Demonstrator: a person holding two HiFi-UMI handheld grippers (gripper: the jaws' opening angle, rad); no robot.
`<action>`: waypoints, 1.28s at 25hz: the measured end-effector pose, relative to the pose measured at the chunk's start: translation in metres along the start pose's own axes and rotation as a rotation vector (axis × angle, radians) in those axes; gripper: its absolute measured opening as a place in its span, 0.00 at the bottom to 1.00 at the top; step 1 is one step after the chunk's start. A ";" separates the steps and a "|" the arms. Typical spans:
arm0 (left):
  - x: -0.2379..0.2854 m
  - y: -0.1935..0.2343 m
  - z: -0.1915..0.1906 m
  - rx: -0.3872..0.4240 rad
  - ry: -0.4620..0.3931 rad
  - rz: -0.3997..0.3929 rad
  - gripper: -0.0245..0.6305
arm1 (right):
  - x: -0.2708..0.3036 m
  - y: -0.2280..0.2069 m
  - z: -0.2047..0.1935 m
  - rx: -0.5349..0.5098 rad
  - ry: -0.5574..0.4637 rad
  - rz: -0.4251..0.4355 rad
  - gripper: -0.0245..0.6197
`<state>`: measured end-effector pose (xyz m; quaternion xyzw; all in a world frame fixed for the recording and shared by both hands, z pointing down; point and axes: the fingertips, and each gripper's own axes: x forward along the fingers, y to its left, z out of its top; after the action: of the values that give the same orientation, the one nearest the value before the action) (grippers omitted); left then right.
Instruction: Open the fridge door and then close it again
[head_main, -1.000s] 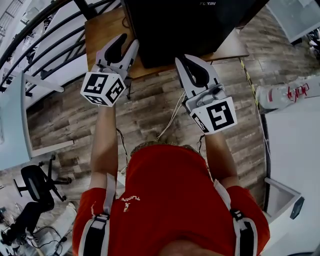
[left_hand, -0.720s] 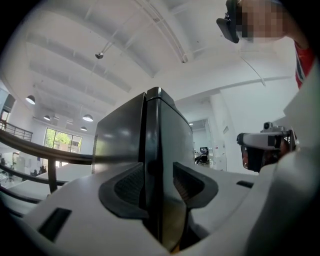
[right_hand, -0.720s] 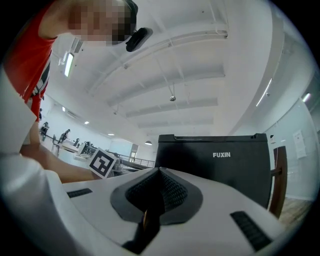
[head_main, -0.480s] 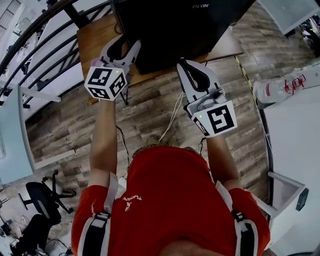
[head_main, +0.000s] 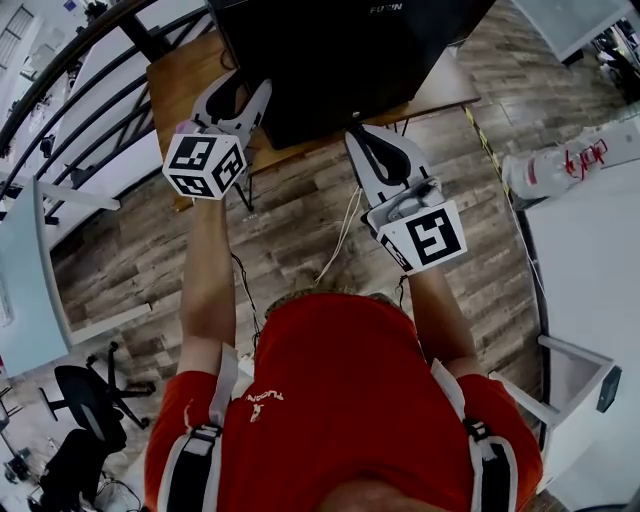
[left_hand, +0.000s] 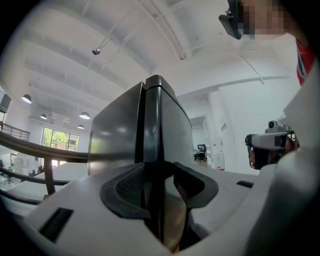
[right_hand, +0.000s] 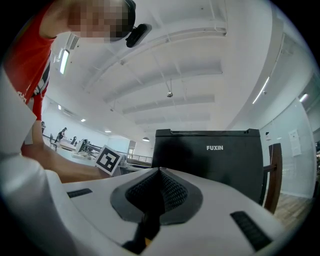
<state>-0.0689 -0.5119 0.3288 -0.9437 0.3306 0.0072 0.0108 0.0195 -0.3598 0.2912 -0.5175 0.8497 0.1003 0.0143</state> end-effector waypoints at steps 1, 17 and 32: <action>-0.001 0.000 0.000 0.001 0.003 0.007 0.31 | 0.000 0.002 0.001 0.000 -0.002 0.003 0.08; -0.037 -0.072 0.008 0.020 -0.048 0.005 0.27 | -0.032 -0.002 0.008 0.006 -0.013 0.006 0.08; -0.066 -0.183 0.010 0.014 -0.058 -0.021 0.23 | -0.096 0.008 0.009 0.076 -0.027 0.095 0.08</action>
<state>-0.0059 -0.3276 0.3226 -0.9465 0.3201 0.0322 0.0268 0.0563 -0.2704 0.2963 -0.4742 0.8762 0.0754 0.0406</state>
